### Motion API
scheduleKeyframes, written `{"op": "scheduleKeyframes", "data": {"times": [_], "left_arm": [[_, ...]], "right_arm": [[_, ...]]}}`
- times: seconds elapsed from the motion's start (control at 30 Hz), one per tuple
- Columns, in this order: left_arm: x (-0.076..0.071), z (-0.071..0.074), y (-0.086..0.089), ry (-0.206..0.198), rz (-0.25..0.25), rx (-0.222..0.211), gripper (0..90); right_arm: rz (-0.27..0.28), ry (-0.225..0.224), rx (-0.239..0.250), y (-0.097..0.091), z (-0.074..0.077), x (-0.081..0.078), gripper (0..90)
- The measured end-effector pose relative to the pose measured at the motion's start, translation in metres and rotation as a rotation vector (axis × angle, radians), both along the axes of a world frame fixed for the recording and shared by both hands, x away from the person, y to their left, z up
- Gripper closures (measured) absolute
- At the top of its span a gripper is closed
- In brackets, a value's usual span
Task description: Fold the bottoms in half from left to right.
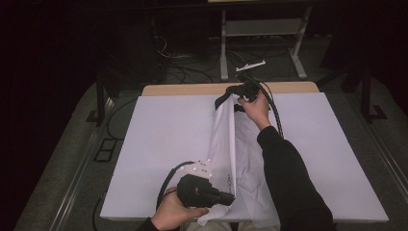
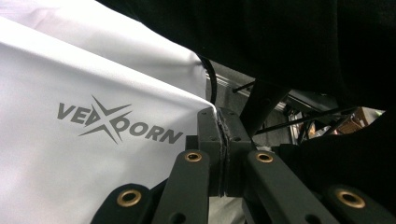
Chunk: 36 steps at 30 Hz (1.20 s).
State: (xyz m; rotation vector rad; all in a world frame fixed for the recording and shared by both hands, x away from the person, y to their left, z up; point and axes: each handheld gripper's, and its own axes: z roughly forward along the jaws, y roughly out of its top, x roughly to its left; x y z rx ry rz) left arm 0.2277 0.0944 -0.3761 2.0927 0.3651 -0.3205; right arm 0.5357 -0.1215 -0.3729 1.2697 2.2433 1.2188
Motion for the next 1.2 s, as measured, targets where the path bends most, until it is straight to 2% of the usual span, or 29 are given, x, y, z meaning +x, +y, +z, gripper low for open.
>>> {"op": "scheduleKeyframes", "data": {"times": [0.3, 0.6, 0.67, 0.8, 1.03, 1.2], "left_arm": [[0.000, -0.001, -0.017, 0.000, -0.017, 0.010, 87.7], [0.000, -0.007, -0.037, 0.002, -0.033, 0.022, 87.7], [-0.001, -0.009, -0.043, -0.007, -0.042, 0.033, 87.6], [-0.003, -0.015, -0.060, 0.001, -0.053, 0.049, 87.7], [-0.004, -0.021, -0.072, 0.009, -0.054, 0.066, 87.7], [-0.007, -0.025, -0.085, -0.006, -0.046, 0.097, 87.7]], "right_arm": [[-0.013, 0.008, 0.018, -0.014, -0.004, -0.001, 85.7], [-0.019, 0.007, 0.016, -0.028, -0.008, -0.005, 85.7], [-0.022, 0.009, 0.011, -0.032, -0.010, -0.006, 85.7], [-0.026, 0.025, -0.011, -0.042, -0.018, -0.008, 85.7], [-0.034, 0.037, -0.004, -0.054, -0.025, -0.009, 85.7], [-0.035, 0.051, -0.002, -0.060, -0.028, -0.008, 85.7]]}}
